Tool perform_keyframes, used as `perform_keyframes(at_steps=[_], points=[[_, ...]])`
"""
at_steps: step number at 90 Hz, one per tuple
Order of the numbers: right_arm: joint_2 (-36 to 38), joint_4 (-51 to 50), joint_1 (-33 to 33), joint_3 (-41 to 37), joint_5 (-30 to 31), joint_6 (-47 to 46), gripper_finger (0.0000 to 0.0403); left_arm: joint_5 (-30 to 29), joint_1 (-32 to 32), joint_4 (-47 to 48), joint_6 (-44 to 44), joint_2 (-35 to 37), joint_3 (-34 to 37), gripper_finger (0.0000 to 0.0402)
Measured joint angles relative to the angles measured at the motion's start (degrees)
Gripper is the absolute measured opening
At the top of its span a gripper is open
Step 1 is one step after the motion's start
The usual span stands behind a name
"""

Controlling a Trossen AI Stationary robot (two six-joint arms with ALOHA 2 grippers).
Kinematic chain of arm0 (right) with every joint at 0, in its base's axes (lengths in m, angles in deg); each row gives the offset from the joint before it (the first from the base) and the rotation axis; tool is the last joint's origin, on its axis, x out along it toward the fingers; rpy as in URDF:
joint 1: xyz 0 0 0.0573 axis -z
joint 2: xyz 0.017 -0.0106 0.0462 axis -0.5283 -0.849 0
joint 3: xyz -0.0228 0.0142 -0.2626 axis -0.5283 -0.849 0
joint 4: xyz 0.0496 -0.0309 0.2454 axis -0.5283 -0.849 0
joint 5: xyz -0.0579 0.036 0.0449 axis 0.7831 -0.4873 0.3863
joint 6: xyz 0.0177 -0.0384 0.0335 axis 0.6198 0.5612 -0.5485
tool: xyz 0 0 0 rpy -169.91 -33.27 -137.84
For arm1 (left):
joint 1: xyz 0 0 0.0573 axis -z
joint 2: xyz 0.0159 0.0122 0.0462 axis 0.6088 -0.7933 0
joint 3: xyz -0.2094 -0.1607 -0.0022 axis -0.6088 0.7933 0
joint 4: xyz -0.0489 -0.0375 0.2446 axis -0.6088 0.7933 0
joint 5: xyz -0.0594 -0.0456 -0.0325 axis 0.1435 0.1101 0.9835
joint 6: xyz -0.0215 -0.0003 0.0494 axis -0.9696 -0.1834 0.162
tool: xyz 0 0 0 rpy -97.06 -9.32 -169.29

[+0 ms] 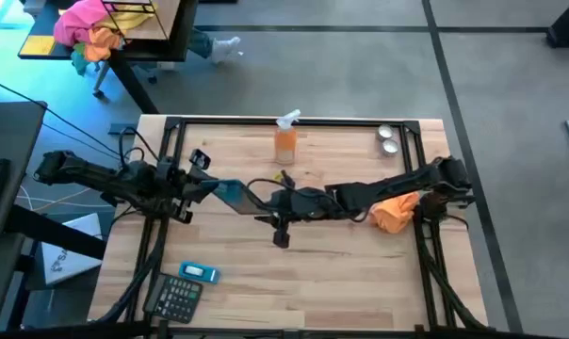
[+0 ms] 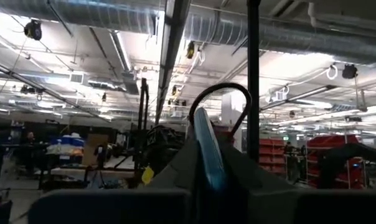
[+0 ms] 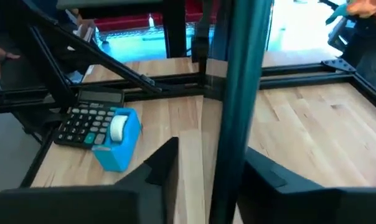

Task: Apply microfiber cloth
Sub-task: Spray the tablet using the spray bottle

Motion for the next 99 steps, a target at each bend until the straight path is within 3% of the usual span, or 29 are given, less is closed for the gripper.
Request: perform_keyframes(at_steps=[15, 36, 52, 64, 77, 87, 99], points=[[7.2, -7.2, 0.1, 0.0, 2.2, 2.0, 0.0157, -2.9, 0.0, 3.2, 1.6, 1.2, 0.0, 0.001], [15.9, -20.6, 2.3, 0.1, 21.1, 2.8, 0.0184, -9.4, -1.3, 12.3, 3.2, 5.2, 0.0, 0.001], [15.6, -21.4, 7.8, -2.9, 22.3, -0.6, 0.0224, -17.6, -3.0, 21.0, 3.9, 6.3, 0.0, 0.001], [14.2, -13.1, 13.0, -11.4, 20.4, -0.3, 0.0258, -22.1, -4.8, 26.9, 3.4, 6.3, 0.0, 0.001], [13.9, 11.3, 17.2, -23.9, 16.6, 2.3, 0.0282, -23.4, -6.8, 31.5, 2.4, 6.3, 0.0, 0.001], [11.9, 30.5, 18.5, -31.3, 17.0, 7.2, 0.0286, -23.6, -8.3, 33.2, 2.2, 6.3, 0.0, 0.001], [7.3, 42.2, 19.9, -33.4, 16.9, 8.3, 0.0286, -23.5, -9.4, 33.7, 1.9, 6.3, 0.0, 0.001]])
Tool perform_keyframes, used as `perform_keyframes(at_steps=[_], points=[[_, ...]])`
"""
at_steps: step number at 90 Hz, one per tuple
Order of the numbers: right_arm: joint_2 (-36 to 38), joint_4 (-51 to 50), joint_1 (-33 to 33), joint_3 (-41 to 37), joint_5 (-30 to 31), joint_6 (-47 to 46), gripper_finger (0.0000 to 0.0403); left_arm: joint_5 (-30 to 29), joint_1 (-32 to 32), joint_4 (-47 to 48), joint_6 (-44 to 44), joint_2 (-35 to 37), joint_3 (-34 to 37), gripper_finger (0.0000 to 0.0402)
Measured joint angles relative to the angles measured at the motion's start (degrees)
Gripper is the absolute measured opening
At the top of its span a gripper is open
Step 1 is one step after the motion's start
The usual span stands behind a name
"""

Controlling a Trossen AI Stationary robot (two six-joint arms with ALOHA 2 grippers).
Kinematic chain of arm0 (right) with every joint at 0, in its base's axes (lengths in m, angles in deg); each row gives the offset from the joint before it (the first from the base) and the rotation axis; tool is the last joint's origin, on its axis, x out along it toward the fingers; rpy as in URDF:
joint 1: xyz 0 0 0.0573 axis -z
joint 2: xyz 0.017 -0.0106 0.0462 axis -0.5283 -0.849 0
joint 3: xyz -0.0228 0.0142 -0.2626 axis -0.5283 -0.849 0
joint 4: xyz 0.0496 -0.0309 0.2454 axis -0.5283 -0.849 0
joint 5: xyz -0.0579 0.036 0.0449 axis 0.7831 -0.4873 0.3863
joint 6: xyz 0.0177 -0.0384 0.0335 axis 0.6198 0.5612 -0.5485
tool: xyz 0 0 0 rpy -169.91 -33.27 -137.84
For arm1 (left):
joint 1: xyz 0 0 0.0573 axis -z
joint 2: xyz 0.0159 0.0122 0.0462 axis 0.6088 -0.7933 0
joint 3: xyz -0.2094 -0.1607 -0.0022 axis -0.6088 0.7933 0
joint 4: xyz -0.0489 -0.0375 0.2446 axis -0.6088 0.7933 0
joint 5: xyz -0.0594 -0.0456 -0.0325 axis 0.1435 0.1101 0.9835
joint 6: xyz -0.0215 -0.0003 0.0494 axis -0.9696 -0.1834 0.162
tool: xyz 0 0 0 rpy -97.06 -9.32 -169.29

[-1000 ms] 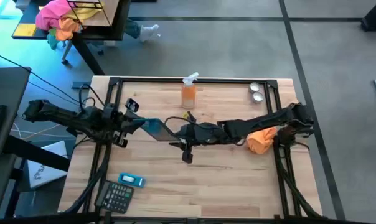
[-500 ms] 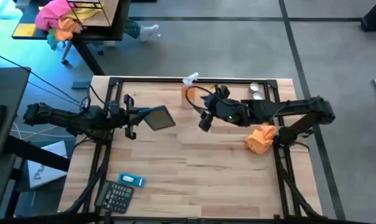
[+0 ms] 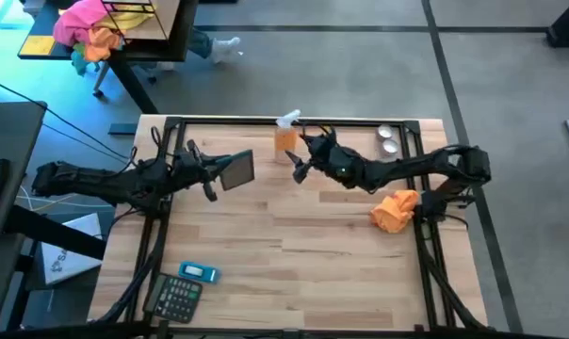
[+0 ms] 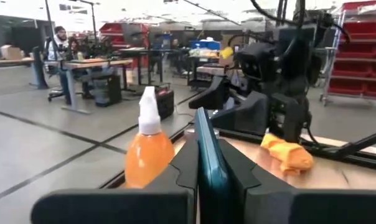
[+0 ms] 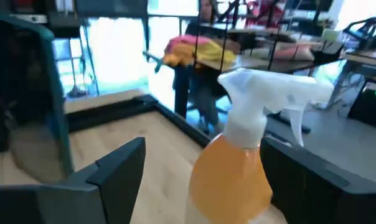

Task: Apply microfiber cloth
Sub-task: Spray the tablet using the spray bottle

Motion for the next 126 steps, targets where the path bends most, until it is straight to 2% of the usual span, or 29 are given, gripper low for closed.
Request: perform_keyframes(at_steps=[13, 25, 37, 49, 57, 66, 84, 105, 126], points=[[-6.6, 0.2, 1.3, 4.3, 1.8, 0.5, 0.0286, 0.0, -0.8, 0.5, 0.0, 0.0, 0.0, 0.0009], [-10.2, 0.3, 2.9, 9.4, 8.7, 2.7, 0.0286, 0.1, -0.9, 1.3, 0.3, 0.0, 0.0, 0.0011], [-12.5, -1.3, 4.9, 14.4, 5.5, 3.8, 0.0286, 0.0, -0.9, 1.3, 0.8, 0.0, 0.0, 0.0013], [-14.4, -5.6, 6.8, 17.6, 5.0, 0.6, 0.0281, 0.0, -0.9, 1.1, 1.5, 0.0, 0.0, 0.001], [-15.6, -5.9, 7.7, 17.8, 3.9, -0.2, 0.0263, 0.0, -0.9, 0.5, 1.8, 0.0, 0.0, 0.001], [-15.8, -5.8, 8.0, 17.8, 3.2, -0.1, 0.0225, 0.0, -0.9, -0.5, 1.5, 0.0, 0.0, 0.001], [-15.5, -4.7, 8.0, 17.9, -1.1, 2.9, 0.0108, 1.0, -0.9, -0.8, 0.5, 0.0, -0.1, 0.001], [-13.1, -9.6, 7.2, 17.8, -8.0, 4.9, 0.0106, 3.6, -0.9, -1.5, 0.3, 0.8, -0.1, 0.0009], [-2.7, -30.1, 2.6, 17.8, -20.8, 4.5, 0.0106, 3.5, -0.9, 1.5, 0.4, 4.4, -0.1, 0.0009]])
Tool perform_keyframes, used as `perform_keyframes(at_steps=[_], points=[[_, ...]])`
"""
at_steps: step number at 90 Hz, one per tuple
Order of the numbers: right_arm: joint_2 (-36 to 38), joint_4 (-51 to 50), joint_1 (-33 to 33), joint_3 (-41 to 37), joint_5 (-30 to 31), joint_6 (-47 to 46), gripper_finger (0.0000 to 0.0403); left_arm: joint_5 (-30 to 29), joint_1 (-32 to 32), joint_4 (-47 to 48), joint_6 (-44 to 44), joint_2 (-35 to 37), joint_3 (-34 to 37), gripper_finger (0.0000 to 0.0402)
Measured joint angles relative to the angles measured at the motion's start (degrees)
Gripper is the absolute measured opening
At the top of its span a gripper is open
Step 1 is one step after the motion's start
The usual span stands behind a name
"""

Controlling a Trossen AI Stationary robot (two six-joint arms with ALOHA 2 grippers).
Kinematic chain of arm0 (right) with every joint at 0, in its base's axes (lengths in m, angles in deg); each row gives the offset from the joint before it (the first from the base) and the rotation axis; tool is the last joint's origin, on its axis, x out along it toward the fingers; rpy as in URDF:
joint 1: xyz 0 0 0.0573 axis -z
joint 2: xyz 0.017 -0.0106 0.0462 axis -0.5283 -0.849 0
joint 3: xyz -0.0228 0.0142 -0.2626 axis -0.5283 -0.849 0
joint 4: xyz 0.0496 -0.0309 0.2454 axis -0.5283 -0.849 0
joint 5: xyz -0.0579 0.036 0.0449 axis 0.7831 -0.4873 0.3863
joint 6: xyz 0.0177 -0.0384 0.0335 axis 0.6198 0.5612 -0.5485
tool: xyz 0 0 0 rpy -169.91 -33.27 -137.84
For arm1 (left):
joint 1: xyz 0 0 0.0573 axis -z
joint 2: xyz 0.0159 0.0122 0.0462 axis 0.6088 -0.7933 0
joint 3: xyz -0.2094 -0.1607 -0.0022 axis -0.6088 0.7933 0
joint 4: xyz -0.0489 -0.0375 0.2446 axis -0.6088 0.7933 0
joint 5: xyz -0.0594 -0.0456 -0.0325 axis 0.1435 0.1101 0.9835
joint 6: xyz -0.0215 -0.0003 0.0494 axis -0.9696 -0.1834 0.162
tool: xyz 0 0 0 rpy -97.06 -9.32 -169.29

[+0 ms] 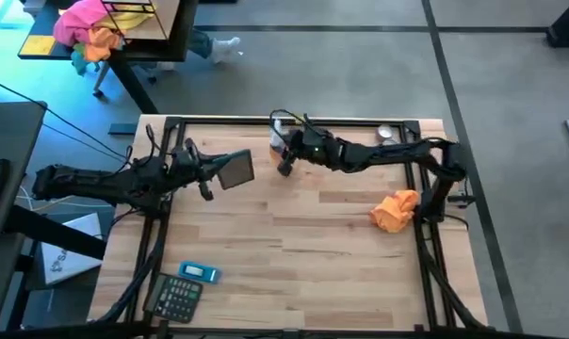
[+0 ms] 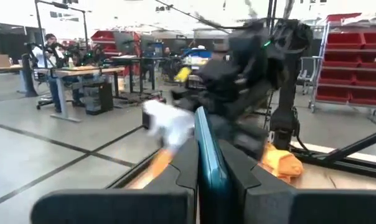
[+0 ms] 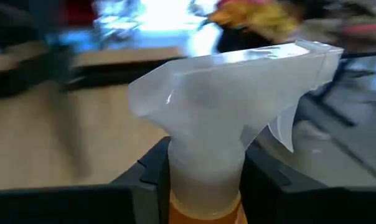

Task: Apply microfiber cloth
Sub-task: Spray the tablet using the spray bottle

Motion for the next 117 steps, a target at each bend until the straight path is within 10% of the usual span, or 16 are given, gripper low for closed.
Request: perform_keyframes(at_steps=[22, 60, 117], points=[[6.1, -6.5, -13.2, 0.0, -11.7, -5.5, 0.0106, 4.7, 0.0, -4.9, -0.1, -2.0, 0.0, 0.0009], [-2.5, 4.6, -29.9, 0.0, 15.1, -13.1, 0.0106, 12.2, 0.4, -27.3, -1.8, -15.6, -0.1, 0.0009], [-1.5, 2.6, -33.3, 0.1, 17.4, -14.9, 0.0248, 7.0, 9.3, -14.2, 6.0, -25.7, -14.5, 0.0009]])
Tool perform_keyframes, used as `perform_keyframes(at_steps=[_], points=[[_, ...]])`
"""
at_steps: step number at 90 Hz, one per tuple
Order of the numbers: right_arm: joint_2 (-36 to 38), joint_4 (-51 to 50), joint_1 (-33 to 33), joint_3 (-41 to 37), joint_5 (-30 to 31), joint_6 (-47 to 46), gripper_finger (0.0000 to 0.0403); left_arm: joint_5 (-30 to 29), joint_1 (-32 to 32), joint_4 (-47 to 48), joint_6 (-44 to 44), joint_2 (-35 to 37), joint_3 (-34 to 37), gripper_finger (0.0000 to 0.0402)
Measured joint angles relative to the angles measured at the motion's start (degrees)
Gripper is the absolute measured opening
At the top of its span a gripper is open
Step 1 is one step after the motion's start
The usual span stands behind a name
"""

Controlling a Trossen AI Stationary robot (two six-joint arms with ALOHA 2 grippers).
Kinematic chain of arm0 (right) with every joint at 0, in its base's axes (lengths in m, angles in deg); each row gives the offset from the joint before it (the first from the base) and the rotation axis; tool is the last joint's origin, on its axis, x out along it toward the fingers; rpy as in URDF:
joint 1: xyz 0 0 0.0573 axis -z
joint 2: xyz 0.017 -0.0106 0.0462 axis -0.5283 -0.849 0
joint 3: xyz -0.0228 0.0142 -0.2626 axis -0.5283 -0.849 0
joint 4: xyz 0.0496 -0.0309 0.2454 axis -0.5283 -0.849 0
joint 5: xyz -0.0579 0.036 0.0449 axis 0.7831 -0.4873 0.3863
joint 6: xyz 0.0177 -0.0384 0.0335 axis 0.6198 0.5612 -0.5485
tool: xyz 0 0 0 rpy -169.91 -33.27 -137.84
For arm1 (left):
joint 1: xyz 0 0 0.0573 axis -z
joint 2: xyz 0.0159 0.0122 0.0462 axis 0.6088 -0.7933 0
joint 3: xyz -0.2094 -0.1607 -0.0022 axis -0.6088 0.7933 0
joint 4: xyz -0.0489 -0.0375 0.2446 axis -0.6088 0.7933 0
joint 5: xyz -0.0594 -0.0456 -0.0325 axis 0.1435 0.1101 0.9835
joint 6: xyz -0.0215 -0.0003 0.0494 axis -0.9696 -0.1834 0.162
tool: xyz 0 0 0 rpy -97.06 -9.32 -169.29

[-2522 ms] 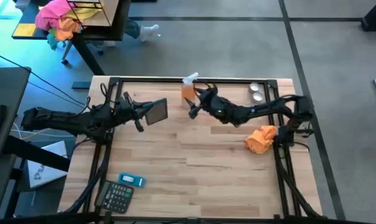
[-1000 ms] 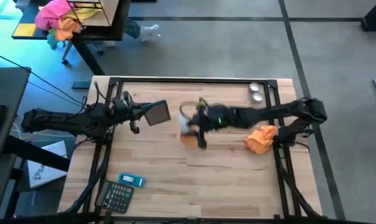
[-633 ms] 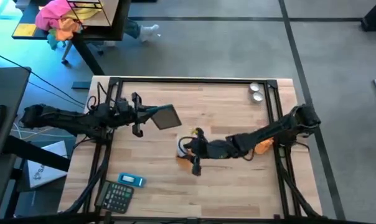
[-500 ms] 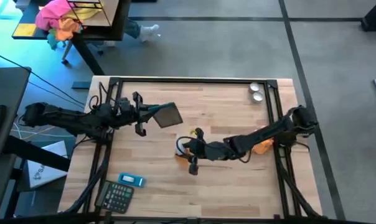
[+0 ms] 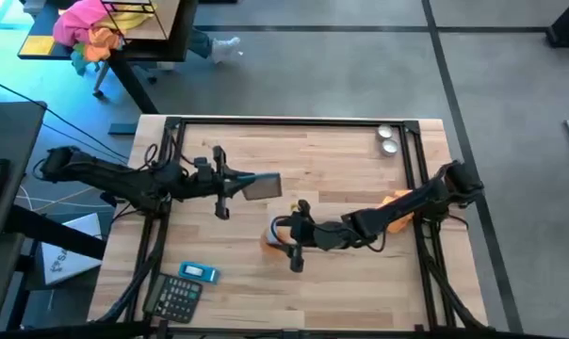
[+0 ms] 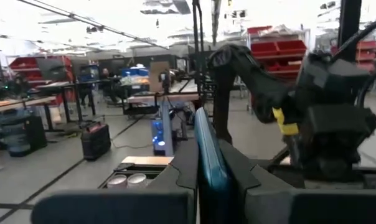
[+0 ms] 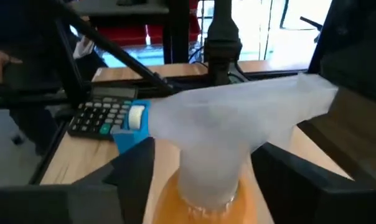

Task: Apply microfiber cloth
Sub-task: Spray the tablet using the spray bottle

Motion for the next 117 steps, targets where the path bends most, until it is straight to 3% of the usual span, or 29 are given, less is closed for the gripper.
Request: perform_keyframes(at_steps=[21, 32, 46, 59, 96, 117], points=[[1.0, -8.4, -0.1, 0.0, -3.2, -6.0, 0.0292, -0.1, 0.0, -0.1, 0.0, -1.3, -0.8, 0.0009], [1.0, -10.8, -0.5, 0.0, -2.3, -3.9, 0.0305, -0.1, 0.0, -0.1, 0.0, -1.2, -0.8, 0.0009], [1.4, -10.3, -0.6, 0.0, 1.1, 0.1, 0.0308, 0.4, 0.0, 1.0, 0.0, -1.2, -0.8, 0.001], [1.3, -9.9, 2.1, 0.0, -4.8, 0.3, 0.0308, 0.4, -0.2, 1.0, 0.6, -1.2, -0.8, 0.001], [2.2, -8.6, 6.8, 0.0, -8.3, 8.4, 0.0308, 0.0, -1.1, 4.3, 0.7, -1.2, -0.8, 0.001], [2.1, -2.5, 8.0, 0.0, -9.8, 14.8, 0.0308, 0.2, -1.9, 5.6, 0.9, -1.2, -0.8, 0.0012]])
